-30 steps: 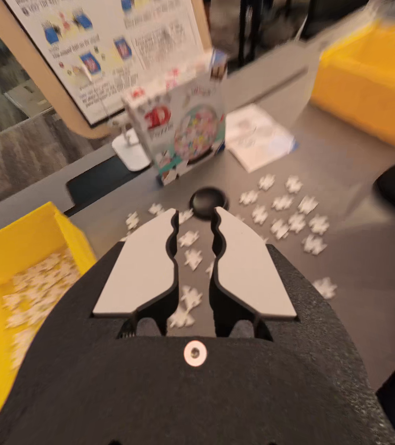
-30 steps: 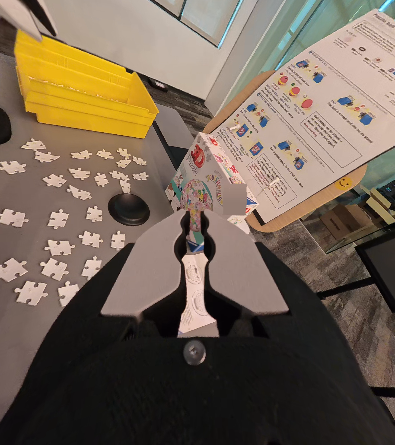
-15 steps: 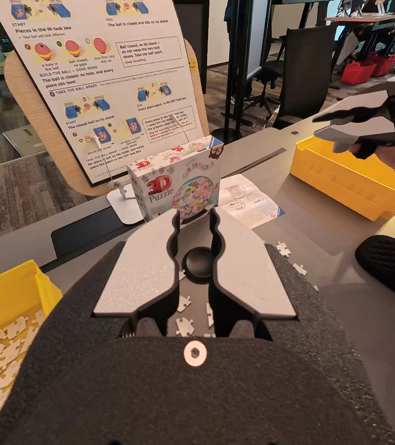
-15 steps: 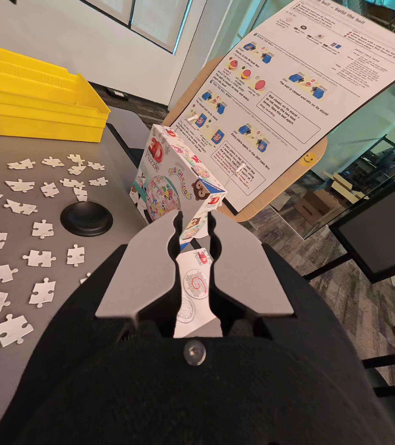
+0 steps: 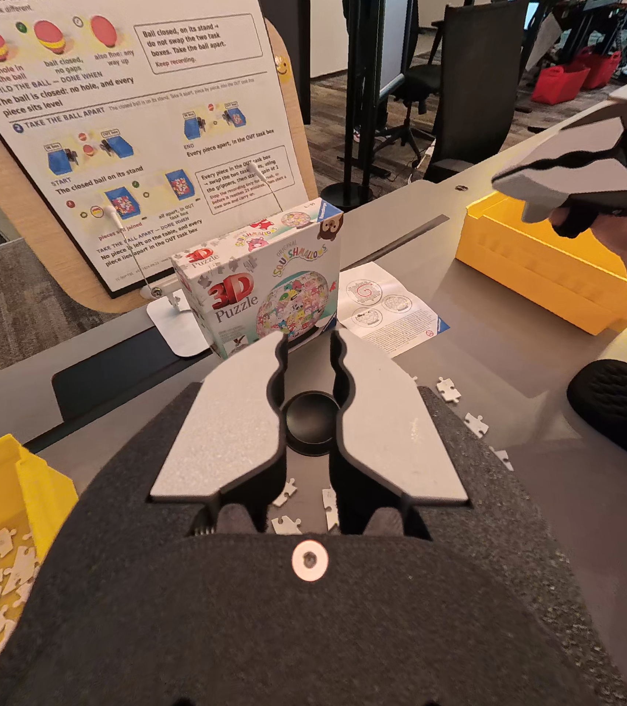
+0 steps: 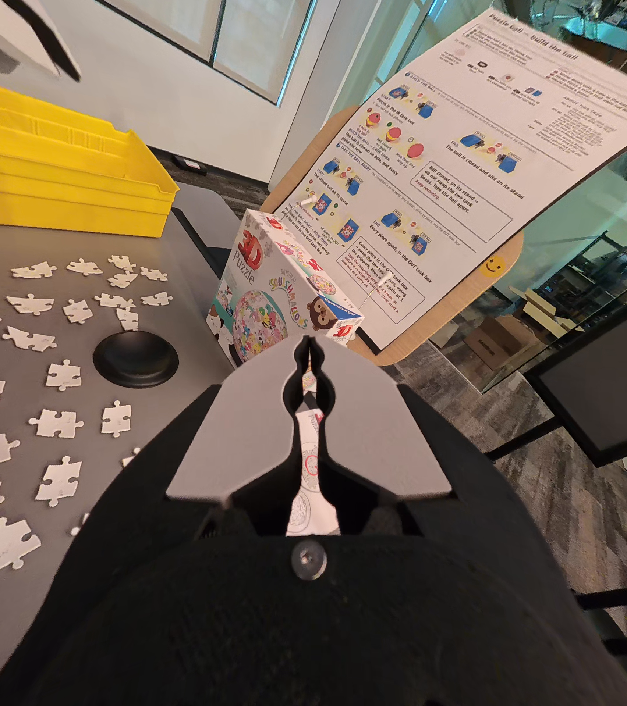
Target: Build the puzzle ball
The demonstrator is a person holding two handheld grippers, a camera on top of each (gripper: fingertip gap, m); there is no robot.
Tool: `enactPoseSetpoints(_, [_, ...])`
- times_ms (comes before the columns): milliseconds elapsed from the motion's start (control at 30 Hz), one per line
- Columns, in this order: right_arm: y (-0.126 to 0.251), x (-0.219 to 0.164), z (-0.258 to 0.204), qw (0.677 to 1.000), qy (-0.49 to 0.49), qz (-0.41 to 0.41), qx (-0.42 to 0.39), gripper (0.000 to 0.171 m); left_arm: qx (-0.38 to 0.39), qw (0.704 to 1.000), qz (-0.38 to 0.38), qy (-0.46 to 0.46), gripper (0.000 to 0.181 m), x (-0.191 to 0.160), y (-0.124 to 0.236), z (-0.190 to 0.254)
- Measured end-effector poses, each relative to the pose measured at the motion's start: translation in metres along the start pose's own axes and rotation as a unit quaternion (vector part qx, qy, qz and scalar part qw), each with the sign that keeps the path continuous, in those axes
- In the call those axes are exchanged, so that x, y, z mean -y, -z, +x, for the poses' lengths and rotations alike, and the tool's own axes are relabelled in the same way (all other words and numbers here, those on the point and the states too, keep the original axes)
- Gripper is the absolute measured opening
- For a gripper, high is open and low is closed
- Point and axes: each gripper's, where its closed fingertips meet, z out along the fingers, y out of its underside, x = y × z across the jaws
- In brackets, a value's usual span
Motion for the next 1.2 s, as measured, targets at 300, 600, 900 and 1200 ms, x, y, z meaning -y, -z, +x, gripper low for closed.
enactPoseSetpoints(300, [0.0,-0.002,-0.004,1.0,-0.01,-0.005,0.02,0.001,-0.154,0.955,-0.175,-0.184,0.023,-0.086,-0.043,0.038])
enactPoseSetpoints(600, [0.002,-0.005,-0.008,0.999,-0.005,-0.017,0.035,0.002,-0.28,0.885,-0.288,-0.235,0.042,-0.18,-0.086,0.059])
enactPoseSetpoints(900, [0.003,-0.005,-0.01,0.999,-0.003,-0.019,0.041,0.003,-0.322,0.861,-0.299,-0.255,0.042,-0.204,-0.091,0.069])
enactPoseSetpoints(1200, [0.0,-0.016,-0.035,0.991,-0.013,-0.055,0.119,0.008,-0.316,0.845,-0.332,-0.276,0.039,-0.222,-0.095,0.066])
